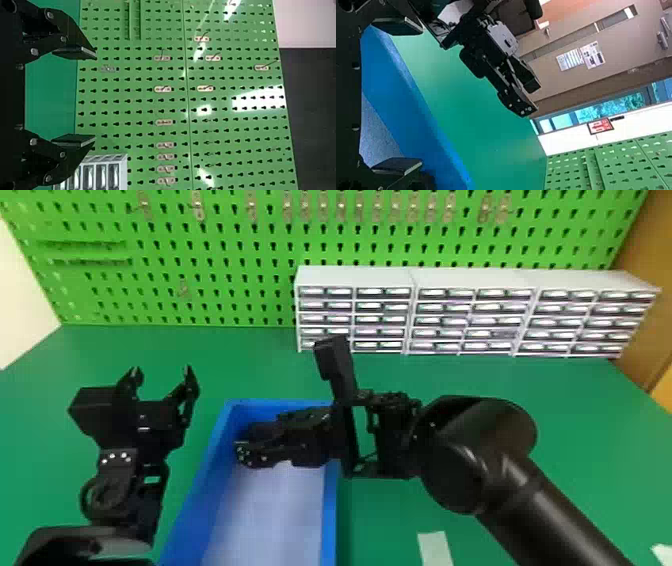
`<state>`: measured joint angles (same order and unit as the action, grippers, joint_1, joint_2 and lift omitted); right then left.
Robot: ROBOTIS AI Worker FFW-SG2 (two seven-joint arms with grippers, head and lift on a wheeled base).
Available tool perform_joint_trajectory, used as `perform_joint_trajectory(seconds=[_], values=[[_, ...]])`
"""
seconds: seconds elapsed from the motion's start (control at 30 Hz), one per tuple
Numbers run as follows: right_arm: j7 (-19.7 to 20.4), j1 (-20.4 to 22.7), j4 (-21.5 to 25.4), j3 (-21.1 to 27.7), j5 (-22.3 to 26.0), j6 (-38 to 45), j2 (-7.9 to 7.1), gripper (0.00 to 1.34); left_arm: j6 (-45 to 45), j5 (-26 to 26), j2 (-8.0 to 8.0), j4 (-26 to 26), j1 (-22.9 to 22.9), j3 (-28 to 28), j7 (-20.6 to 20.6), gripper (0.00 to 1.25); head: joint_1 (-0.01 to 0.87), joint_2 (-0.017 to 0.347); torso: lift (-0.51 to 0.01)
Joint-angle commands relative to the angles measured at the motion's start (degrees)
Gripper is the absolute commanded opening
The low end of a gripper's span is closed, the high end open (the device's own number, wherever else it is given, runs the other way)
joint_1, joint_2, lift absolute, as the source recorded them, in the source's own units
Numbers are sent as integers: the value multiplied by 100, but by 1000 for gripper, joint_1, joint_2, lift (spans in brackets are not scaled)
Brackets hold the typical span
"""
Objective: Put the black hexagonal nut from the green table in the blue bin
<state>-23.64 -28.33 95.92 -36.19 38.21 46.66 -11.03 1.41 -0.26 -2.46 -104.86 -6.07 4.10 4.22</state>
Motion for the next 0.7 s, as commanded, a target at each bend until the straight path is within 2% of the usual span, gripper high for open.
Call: perform_joint_trajectory(seconds=[0.0,0.13,0.37,0.53,0.67], values=[[0,65,6,253,-138,10,-5,1218,0,0,0,0,0,-5,0,747,657,57,-95],[-9,223,6,657,-358,-157,13,1220,0,0,0,0,9,-5,0,747,657,57,-95],[-18,443,32,1457,-710,-351,153,1221,0,9,0,0,0,-23,0,747,657,57,-95],[-9,557,94,1984,-973,-738,250,1218,0,9,0,0,-9,-23,0,747,657,57,-95],[0,671,120,2186,-1070,-1256,294,1220,0,26,0,0,-18,-32,0,747,657,57,-95]])
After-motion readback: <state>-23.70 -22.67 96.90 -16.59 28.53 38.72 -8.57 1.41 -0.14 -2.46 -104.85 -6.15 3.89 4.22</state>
